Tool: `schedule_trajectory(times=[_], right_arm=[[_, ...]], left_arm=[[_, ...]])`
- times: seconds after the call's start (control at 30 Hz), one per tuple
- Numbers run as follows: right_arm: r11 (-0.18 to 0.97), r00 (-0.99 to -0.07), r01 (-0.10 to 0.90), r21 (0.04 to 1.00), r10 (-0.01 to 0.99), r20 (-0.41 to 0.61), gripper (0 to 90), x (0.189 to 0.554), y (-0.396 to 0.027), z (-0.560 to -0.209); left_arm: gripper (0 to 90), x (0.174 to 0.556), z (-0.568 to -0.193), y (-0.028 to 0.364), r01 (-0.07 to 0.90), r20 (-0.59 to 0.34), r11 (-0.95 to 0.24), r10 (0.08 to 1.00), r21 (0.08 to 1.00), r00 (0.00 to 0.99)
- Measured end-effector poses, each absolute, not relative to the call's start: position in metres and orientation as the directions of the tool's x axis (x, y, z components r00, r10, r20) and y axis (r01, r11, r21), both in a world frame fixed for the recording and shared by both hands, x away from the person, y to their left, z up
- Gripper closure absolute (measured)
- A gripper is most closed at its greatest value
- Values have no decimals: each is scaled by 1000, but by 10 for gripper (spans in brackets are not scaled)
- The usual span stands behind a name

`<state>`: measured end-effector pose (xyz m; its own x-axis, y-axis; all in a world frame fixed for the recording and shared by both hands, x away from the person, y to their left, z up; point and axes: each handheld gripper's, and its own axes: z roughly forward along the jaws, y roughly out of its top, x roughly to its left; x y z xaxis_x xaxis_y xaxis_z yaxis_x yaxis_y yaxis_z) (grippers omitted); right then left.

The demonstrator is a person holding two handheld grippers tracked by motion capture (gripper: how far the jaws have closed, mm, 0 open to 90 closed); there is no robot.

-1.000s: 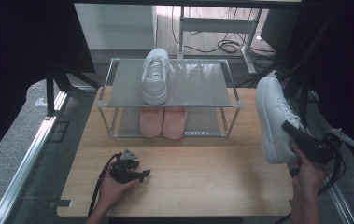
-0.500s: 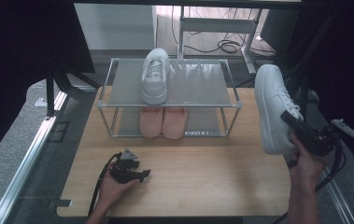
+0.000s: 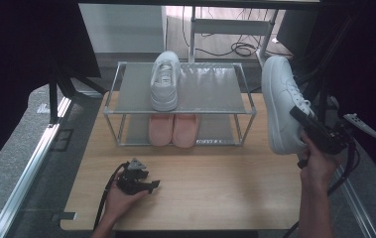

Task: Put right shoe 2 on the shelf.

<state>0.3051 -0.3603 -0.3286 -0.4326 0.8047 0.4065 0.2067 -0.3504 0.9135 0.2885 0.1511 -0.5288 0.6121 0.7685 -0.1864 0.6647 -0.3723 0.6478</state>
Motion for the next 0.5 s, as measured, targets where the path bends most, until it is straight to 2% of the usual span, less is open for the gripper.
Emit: schedule_trajectory(times=[0.5], right_arm=[[-345,-477,216,914,779,407,830,328,-325,-310]], left_arm=[[387,289,-529,153,665,-188,-370,769,649,611]])
